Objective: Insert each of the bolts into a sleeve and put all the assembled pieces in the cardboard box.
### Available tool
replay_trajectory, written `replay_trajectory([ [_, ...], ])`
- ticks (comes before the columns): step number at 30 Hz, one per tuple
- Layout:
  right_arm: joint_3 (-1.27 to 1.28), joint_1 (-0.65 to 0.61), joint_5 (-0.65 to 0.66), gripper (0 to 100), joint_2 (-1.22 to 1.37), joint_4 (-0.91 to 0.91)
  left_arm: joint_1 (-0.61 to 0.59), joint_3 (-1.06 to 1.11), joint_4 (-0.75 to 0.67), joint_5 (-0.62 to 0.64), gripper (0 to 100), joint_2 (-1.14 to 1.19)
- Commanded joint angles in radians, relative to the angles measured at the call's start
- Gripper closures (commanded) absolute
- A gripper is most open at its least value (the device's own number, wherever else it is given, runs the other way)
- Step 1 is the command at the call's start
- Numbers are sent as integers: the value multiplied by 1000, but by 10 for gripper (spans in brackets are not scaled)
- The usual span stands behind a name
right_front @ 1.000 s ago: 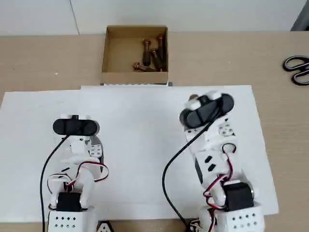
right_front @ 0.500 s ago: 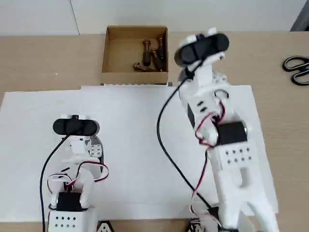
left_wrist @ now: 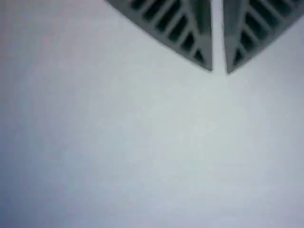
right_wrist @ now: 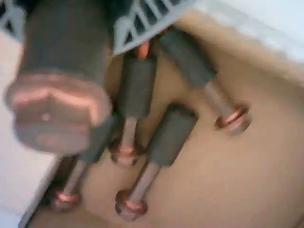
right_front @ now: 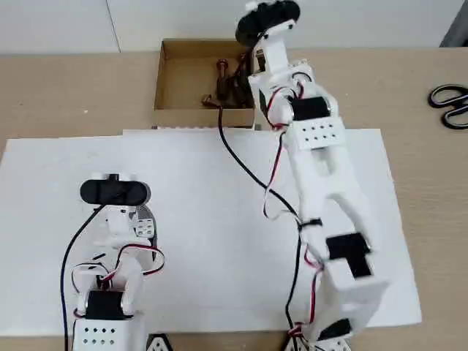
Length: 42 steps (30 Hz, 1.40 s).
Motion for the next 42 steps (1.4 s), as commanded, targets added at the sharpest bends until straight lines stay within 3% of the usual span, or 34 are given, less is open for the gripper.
replay_trajectory([
  [1, -206, -28, 14, 996, 122, -47, -3, -5, -21, -9, 995, -11],
  [9, -512, -84, 115, 996, 395, -47, -3, -5, -21, -9, 995, -11],
  [20, -802, -125, 384, 992, 668, -38, -3, -5, -21, -9, 995, -11],
  [28, -809, -127, 425, 802, 687, 28, -3, -5, -21, -9, 995, -11],
  [36, -964, -142, 427, 838, 687, 133, -3, -5, -21, -9, 995, -11],
  [42, -1214, -145, 425, 976, 690, 325, -3, -5, -21, -9, 995, -11],
])
